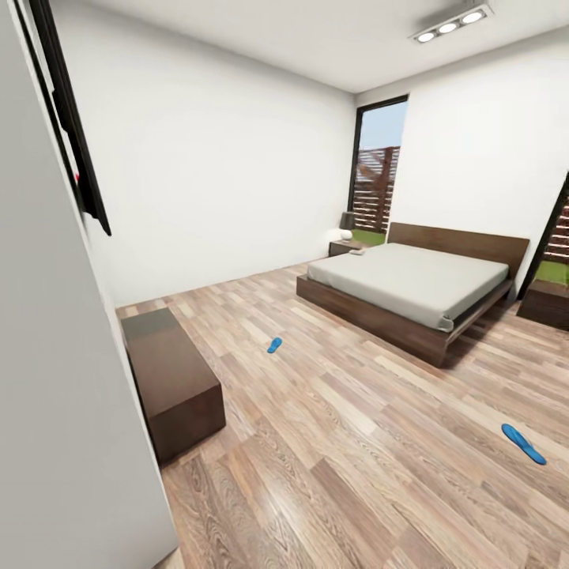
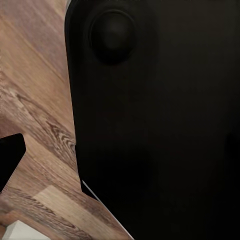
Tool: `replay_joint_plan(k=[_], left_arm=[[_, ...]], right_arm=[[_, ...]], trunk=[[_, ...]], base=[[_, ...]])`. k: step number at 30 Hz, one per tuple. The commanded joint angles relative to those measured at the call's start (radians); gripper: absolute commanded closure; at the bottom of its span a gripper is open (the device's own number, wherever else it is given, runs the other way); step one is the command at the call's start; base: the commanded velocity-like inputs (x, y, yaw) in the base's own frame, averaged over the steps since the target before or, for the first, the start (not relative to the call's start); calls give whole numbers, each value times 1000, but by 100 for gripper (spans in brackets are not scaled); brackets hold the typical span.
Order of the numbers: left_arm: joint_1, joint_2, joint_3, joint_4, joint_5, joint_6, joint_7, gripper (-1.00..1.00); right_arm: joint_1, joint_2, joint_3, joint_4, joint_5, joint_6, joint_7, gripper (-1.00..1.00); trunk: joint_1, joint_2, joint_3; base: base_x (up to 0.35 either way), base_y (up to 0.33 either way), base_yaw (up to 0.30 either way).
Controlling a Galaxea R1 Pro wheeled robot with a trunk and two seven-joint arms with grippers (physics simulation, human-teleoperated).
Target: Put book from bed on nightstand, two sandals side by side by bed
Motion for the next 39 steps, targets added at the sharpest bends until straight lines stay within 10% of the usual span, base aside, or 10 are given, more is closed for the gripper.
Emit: replay_joint_plan(k=[1,39], left_arm=[[1,0,0,-5,-1,8,-1,-100],[1,1,-2,-13,-3,8,-1,-100]], right_arm=[[0,0,0,0,0,0,2,-100],[-1,-1,4,-1,5,-3,1,-100]], trunk=[[0,0,-1],[0,0,-1]], base=[[0,0,-200],[0,0,-144]])
